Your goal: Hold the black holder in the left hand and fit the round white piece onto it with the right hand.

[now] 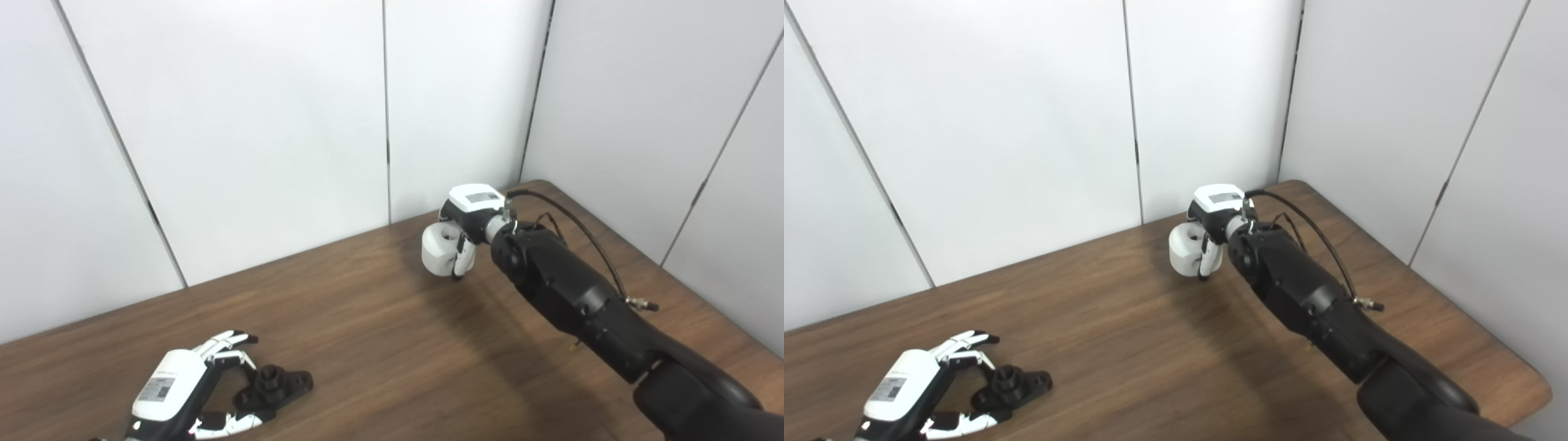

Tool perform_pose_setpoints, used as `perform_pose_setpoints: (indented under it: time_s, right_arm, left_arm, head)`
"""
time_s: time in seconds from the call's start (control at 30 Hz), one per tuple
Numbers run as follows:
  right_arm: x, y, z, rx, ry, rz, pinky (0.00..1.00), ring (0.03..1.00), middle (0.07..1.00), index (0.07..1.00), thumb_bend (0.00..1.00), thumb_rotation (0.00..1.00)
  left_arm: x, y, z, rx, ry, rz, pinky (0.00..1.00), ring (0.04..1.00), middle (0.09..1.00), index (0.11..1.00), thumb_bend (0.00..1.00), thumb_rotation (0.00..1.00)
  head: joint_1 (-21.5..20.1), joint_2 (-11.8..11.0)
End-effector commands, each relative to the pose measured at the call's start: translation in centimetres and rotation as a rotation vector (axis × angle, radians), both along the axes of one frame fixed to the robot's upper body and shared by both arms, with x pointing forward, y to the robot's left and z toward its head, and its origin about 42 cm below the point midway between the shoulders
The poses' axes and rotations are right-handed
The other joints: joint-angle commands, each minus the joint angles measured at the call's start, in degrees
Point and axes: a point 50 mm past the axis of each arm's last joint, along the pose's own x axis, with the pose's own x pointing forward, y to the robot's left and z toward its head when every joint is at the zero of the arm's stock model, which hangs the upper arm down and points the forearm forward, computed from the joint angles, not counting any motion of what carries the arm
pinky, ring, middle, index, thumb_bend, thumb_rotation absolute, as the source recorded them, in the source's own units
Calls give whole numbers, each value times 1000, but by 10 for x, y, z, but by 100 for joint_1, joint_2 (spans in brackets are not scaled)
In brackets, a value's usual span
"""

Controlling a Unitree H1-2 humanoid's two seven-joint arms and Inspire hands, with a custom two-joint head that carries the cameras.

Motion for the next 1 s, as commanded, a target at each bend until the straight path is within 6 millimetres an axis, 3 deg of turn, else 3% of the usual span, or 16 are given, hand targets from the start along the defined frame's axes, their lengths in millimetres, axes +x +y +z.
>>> perform_pose_setpoints:
  time_s: [0.0, 0.2, 0.33, 0.57, 0.67, 0.97]
  right_arm:
    - [3, -4, 36, -36, -121, 26, 767, 794, 727, 481, 524, 134]
    - [0, -1, 46, -3, -117, 58, 797, 788, 708, 481, 524, 134]
    - [-10, 10, 56, 64, -84, 128, 757, 773, 702, 481, 524, 135]
    - [-21, 30, 71, 78, -41, 235, 893, 825, 726, 483, 524, 136]
    - [-23, 38, 75, 76, -36, 295, 822, 801, 714, 482, 524, 134]
    - [-33, 73, 87, 80, -60, 402, 830, 805, 727, 482, 525, 137]
  left_arm:
    - [-38, 47, -58, 239, 202, 52, 697, 865, 823, 482, 522, 79]
    - [-37, 42, -54, 232, 205, 50, 696, 866, 827, 482, 522, 79]
    - [-38, 35, -51, 227, 213, 46, 715, 871, 833, 482, 522, 80]
    - [-40, 21, -45, 216, 207, 44, 703, 867, 824, 481, 522, 78]
    - [-40, 15, -45, 207, 213, 46, 702, 864, 817, 480, 522, 78]
    - [-40, -5, -40, 214, 228, 59, 694, 865, 812, 479, 523, 75]
  head:
    - [47, 41]
    - [385, 216]
    - [641, 309]
    - [1110, 455]
    - [1386, 530]
    - [2044, 685]
